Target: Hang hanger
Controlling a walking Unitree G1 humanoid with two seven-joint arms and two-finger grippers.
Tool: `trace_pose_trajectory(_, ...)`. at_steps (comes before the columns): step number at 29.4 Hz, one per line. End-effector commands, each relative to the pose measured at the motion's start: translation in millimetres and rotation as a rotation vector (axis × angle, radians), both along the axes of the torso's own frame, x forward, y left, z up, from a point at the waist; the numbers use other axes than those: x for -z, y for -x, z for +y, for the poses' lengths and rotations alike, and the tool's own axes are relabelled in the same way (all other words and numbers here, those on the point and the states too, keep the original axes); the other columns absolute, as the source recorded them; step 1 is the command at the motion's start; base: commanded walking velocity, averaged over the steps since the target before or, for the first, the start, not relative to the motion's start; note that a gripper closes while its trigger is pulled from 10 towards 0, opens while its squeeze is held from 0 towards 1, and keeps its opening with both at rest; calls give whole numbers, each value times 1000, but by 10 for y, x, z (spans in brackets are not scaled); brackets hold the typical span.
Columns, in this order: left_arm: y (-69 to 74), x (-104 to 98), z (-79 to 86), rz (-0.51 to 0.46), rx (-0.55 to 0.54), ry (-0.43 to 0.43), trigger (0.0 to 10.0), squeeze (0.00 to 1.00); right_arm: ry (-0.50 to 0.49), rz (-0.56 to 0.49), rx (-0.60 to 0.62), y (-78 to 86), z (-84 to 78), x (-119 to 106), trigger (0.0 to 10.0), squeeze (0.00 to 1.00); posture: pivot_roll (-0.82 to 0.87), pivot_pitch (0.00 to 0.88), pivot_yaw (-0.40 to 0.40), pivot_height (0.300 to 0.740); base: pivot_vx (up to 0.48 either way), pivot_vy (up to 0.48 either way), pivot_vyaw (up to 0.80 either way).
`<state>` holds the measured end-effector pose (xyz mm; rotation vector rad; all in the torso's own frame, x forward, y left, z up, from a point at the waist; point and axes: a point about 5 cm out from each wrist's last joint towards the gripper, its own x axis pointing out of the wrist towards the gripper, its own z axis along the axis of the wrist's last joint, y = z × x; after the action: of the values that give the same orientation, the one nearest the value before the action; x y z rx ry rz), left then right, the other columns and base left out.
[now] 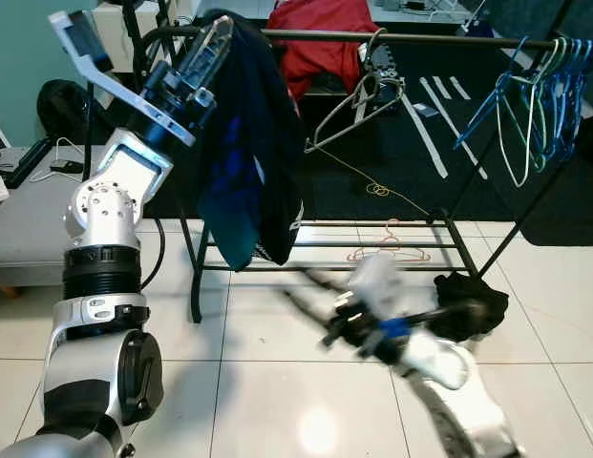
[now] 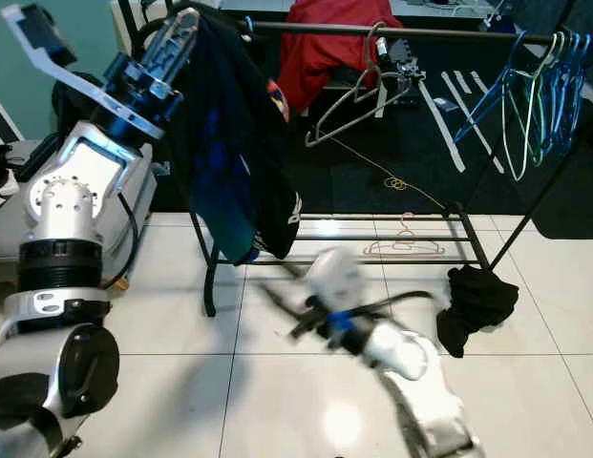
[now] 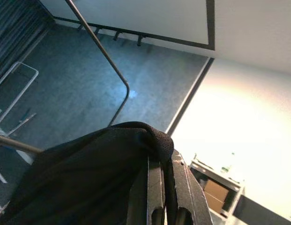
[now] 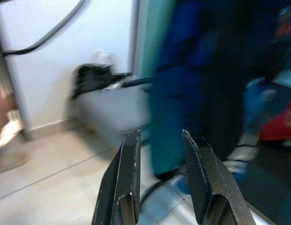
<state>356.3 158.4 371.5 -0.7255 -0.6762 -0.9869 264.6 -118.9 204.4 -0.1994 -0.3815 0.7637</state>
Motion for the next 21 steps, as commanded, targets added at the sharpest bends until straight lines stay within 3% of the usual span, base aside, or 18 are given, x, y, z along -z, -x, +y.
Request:
trace_pose_trajectory(1,13,-18,-22,-22,37,-6,0,0,-41,1,70,-4,-169,69,10000,0,-56,227,-4,740,0,0,0)
trace_pose_trajectory(6,22,33,-66,-22,65,-48,0,0,-39,-10,154,22,-376,115,10000,0,-61,229,0,740,0,0,0)
trace_pose_trajectory(11,49,40,-83,-35,102,-60,0,0,-27,-13,187,14,-435,145,10000,0,-59,229,0,740,0,0,0)
trace_pose_trajectory(17,302,140,-136,-116,392,-198,0,0,-102,24,262,-123,-648,187,10000,0,-53,226,-2,740,0,0,0)
trace_pose_trajectory(21,340,238,-131,-112,447,-258,0,0,-56,65,191,-127,-657,247,10000,0,-53,224,-2,740,0,0,0)
